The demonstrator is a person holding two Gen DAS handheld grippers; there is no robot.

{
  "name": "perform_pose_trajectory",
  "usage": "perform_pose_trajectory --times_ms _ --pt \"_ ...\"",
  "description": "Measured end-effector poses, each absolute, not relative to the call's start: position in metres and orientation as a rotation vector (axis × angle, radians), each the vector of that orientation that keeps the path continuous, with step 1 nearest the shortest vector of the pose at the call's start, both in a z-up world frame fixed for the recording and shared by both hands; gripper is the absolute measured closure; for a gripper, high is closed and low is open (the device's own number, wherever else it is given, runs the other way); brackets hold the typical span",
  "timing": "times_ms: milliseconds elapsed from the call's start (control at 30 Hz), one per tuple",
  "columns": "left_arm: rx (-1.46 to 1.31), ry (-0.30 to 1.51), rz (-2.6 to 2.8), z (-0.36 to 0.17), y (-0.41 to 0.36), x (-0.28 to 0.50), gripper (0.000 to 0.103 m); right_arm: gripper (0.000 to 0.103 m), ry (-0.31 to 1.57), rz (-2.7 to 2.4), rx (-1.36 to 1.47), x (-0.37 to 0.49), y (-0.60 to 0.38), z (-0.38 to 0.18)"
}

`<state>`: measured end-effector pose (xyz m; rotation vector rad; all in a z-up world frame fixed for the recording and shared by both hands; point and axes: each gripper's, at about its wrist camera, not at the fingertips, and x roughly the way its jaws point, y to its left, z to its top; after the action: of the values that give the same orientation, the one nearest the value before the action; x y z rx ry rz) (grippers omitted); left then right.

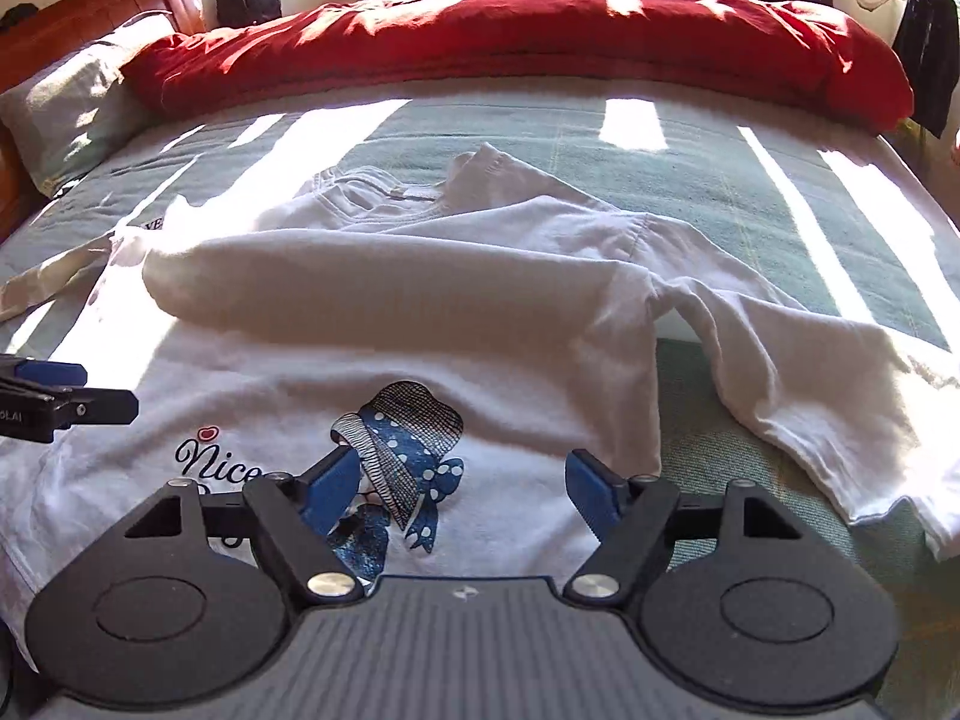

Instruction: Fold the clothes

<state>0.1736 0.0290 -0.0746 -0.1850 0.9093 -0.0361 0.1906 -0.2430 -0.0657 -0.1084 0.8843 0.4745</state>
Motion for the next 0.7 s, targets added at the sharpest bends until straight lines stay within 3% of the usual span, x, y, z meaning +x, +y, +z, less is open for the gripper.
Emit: perform_pose_trajectory --times_ms 233,467,700 --pt "-0.147 0.992 0.057 -0.102 0.031 0.203 0.002 0.022 0.894 0.666 -0.387 0.167 -0.164 -0.091" --pt "-0.135 0.983 0.054 -0.108 0.032 0.202 0.000 0.001 1.023 0.671 -0.389 0.140 -0.211 -0.094" --pt "-0.142 0.980 0.052 -0.112 0.034 0.207 0.000 0.000 1.060 0.590 -0.343 0.132 -0.219 -0.098"
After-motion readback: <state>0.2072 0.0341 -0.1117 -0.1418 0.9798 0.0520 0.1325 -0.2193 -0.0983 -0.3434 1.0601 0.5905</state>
